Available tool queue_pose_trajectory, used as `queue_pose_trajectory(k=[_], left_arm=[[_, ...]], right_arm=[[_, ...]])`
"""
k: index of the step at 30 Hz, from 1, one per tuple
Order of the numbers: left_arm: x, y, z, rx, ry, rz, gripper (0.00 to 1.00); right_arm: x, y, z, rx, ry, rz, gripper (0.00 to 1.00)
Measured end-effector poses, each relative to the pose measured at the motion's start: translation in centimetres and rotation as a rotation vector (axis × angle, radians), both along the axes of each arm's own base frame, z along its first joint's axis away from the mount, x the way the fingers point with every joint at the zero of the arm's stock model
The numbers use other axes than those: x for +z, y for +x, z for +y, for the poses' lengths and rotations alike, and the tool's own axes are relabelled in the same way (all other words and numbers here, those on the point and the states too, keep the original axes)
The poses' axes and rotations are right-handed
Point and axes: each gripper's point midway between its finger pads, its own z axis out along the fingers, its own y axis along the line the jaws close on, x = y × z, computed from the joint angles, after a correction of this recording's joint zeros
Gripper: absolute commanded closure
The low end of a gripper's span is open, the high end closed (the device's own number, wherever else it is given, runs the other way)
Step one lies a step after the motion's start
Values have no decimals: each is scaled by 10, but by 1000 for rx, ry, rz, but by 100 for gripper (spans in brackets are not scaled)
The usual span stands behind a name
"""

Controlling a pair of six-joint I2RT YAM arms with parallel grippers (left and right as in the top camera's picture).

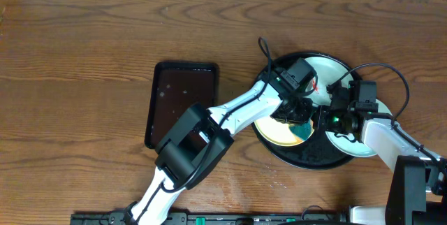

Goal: Clean dirty plates on tray and stack at the side
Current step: 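Scrub the yellow plate with the sponge while the right gripper holds it, then return the sponge to the brown tray with the left gripper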

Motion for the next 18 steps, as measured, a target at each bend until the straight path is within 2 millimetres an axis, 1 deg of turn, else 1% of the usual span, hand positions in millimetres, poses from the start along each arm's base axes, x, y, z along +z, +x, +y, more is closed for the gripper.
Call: queue_pose_trajectory(k=[3, 8, 10, 14, 16, 18], left_arm=[[-5, -3, 12, -6, 49, 15, 93], [-18, 1, 39, 10, 216, -56, 93], [-18, 5, 49, 16, 297, -117, 92], [-16, 17, 80, 43, 479, -234, 92], [-12, 25, 96, 54, 559, -277, 93], [-5, 32, 107, 67, 613, -315, 92]], right_arm=[[0, 0, 0, 1, 0, 0, 99], [0, 0, 0, 1, 1, 1, 99], [0, -1, 1, 1, 2, 3, 99], [0, -1, 1, 2, 5, 4, 99], [0, -1, 1, 2, 5, 4, 99], [0, -1, 1, 2, 4, 4, 99]])
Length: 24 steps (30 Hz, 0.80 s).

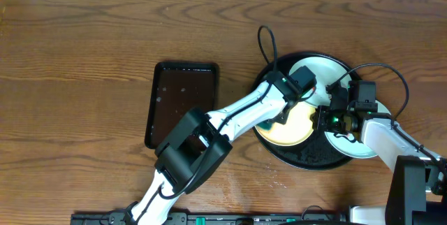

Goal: Clean dirty plates on tray and stack at the side
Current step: 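Return the sponge to the brown tray with the left gripper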

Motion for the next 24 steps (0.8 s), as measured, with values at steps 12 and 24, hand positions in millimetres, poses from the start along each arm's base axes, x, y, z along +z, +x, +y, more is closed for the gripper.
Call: queue_pose_trajectory(k=[12, 24], left_arm=[[117, 23, 45, 95, -63, -188, 92], [161, 57, 188, 413, -228, -72, 88]], right_arm=[[-1, -5, 2, 8, 9, 26, 99], [57, -22, 5, 35, -110, 22, 99]])
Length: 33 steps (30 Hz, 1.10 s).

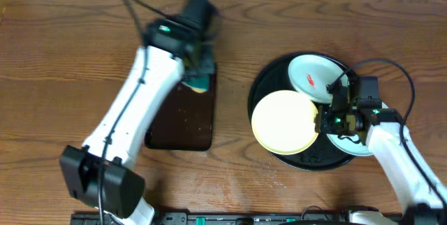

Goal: Clean dirty plates on tray and stack at the side
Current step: 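Return the sponge to the brown tray with the left gripper, then grip the yellow plate rim with the right gripper and tilt it up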

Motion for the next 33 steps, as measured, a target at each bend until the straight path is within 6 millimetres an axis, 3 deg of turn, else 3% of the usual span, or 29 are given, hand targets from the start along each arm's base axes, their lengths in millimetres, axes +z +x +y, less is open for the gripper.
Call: queue_pose_trajectory(k=[3, 7, 9, 14, 17, 23, 28, 33], left_arm=[[-15, -2, 25, 40, -34, 63, 85], [-38, -16, 42, 62, -52, 150, 84], [-46, -22, 43, 56, -55, 178, 83], [-52, -25, 38, 11, -68, 191, 64], [-54, -25, 38, 1, -67, 190, 58], [-54, -25, 38, -2, -70, 188, 57], [-43, -29, 38, -4, -76, 158, 57], [6, -37, 40, -12, -107, 5, 51]], right_arm=[[23, 1, 2, 16, -84, -76, 99], [39, -4, -6, 4, -222, -136, 99], [45, -3, -16, -25, -291, -167, 99], [59, 6, -35, -90, -412, -243, 99], [63, 9, -39, -97, -475, -268, 99], [75, 11, -35, -58, -621, -335, 99], [92, 12, -17, 4, -753, -440, 99], [112, 9, 5, 63, -866, -556, 99]])
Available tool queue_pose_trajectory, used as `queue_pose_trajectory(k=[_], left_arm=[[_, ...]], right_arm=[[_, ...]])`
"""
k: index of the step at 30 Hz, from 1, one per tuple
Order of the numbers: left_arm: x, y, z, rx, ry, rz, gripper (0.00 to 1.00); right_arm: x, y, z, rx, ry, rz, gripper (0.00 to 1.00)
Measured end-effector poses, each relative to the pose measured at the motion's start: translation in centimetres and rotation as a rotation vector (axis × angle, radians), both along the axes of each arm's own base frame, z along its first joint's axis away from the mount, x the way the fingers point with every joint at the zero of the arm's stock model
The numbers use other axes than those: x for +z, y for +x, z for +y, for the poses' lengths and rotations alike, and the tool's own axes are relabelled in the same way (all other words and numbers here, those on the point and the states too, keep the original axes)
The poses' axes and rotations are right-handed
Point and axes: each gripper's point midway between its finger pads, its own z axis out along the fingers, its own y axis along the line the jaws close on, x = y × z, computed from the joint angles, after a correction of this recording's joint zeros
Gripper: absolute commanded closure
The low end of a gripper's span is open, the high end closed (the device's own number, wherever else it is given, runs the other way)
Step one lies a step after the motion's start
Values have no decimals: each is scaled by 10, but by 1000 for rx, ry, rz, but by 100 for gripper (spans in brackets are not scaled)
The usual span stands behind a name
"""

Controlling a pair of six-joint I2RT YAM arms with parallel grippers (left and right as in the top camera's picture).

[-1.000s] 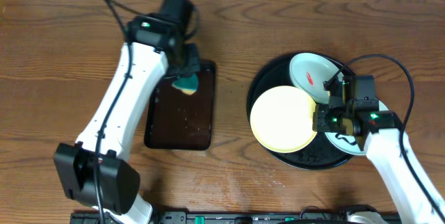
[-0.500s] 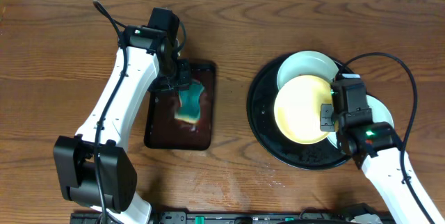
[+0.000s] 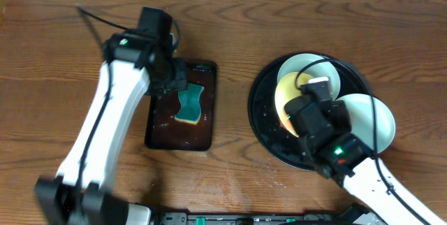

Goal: Clean dirty plates on tray and stack at the side
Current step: 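Grip the yellow plate rim with the right gripper and tilt it up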

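Note:
My right gripper [image 3: 303, 107] reaches over the round black tray [image 3: 260, 124] and is shut on a yellow plate [image 3: 288, 96], which sits tilted across a pale plate [image 3: 314, 64] at the tray's far side. The wrist hides the fingers and much of the yellow plate. Another pale plate [image 3: 370, 117] lies at the tray's right edge. A teal sponge [image 3: 188, 105] lies loose on the small black rectangular tray [image 3: 202, 138]. My left gripper [image 3: 170, 80] hangs open over that tray's far left corner, just left of the sponge.
The wooden table [image 3: 70, 43] stretches bare to the left and between the two trays. The left arm runs from the front left up to the rectangular tray. The right arm comes in from the front right corner.
The sponge left my left gripper and now lies on the rectangular tray. The right arm has swung over the round tray, and the yellow plate has shifted up against the far pale plate.
My left gripper pressed the sponge on the yellow plate while the right gripper held the plate's right edge. Then the left arm was over the rectangular tray with the sponge. Now the sponge rests there and the right gripper has the yellow plate raised.

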Motion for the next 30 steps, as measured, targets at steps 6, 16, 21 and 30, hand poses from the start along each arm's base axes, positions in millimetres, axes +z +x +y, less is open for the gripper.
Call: queue_pose_trajectory(k=[6, 16, 21, 30], left_arm=[[59, -21, 4, -9, -35, -187, 29], [80, -33, 5, -10, -60, -256, 18], [80, -33, 4, 0, -68, -252, 17], [80, -33, 4, 1, -69, -252, 17]], right_arm=[[31, -2, 23, 69, -141, -135, 99], [88, 1, 51, 106, -287, -322, 99], [101, 1, 57, 131, -358, -334, 99], [104, -7, 72, 198, -418, -324, 99]])
